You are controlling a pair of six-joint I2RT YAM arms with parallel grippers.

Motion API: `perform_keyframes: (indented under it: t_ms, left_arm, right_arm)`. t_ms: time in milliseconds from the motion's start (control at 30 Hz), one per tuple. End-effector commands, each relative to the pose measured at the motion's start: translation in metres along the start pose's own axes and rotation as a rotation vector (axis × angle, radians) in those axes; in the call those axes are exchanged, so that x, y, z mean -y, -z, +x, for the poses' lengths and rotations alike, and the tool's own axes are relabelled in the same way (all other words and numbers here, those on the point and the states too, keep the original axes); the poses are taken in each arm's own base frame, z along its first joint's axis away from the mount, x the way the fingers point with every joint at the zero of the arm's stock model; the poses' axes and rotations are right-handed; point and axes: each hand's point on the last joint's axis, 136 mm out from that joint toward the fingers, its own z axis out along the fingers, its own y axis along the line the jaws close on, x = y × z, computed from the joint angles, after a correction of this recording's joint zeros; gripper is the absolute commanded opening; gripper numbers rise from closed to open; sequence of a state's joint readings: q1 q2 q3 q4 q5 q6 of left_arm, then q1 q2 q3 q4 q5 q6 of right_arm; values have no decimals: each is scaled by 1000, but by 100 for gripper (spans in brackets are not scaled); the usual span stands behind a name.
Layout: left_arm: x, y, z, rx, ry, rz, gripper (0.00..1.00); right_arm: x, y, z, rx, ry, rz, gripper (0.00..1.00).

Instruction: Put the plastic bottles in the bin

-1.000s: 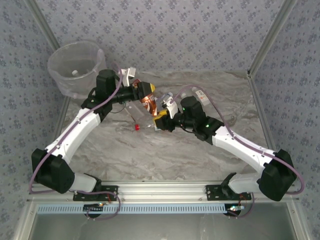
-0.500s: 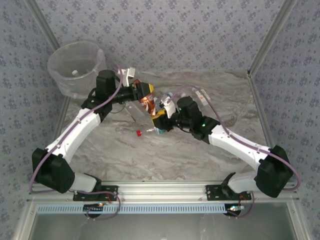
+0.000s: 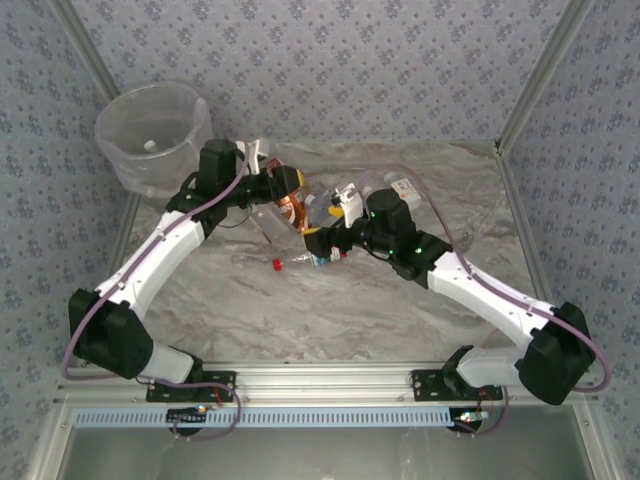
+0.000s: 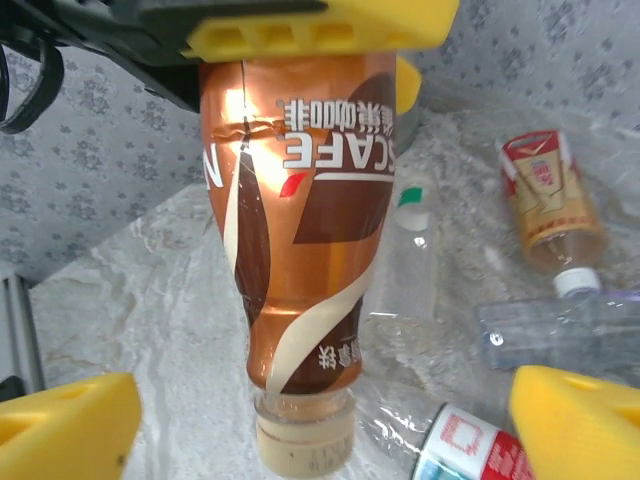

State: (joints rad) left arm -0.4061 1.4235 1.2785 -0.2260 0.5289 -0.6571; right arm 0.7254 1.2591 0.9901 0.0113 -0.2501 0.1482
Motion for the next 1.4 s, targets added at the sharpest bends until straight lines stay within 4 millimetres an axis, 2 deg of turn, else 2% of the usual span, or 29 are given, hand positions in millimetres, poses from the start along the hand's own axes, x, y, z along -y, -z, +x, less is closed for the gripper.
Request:
perform_keyframes:
  t_ms: [0,200,400,533,800,1033,1167,1367]
  left_arm:
    - [0,7,-14,44,4,-25,47]
    - [-16,16,-22,71,11,-114,47]
    - [-37,36,-46,152,26,-234,47]
    - [-42,48,-65,209,9,-275,47]
    - [-54,88,-125,387,-109,-441,49]
    - [-44,115,-170,548,-168,-456,49]
    - [-40,135,-196,659,-205,-447,48]
    - [-54,171,-232,779,-201,-526,48]
  right_arm:
    - [8,13,-6,30,14,54,100]
    - [26,28,-12,85,-3,170,100]
    - [52,48,-9,137,-57,312,100]
    - [64,59,-1,144,-88,382,100]
    - [71,76,3,166,-86,443,100]
    - [77,89,-8,235,-197,465,100]
    - [78,93,-1,192,-235,482,100]
    - [79,104,0,224,-243,503,100]
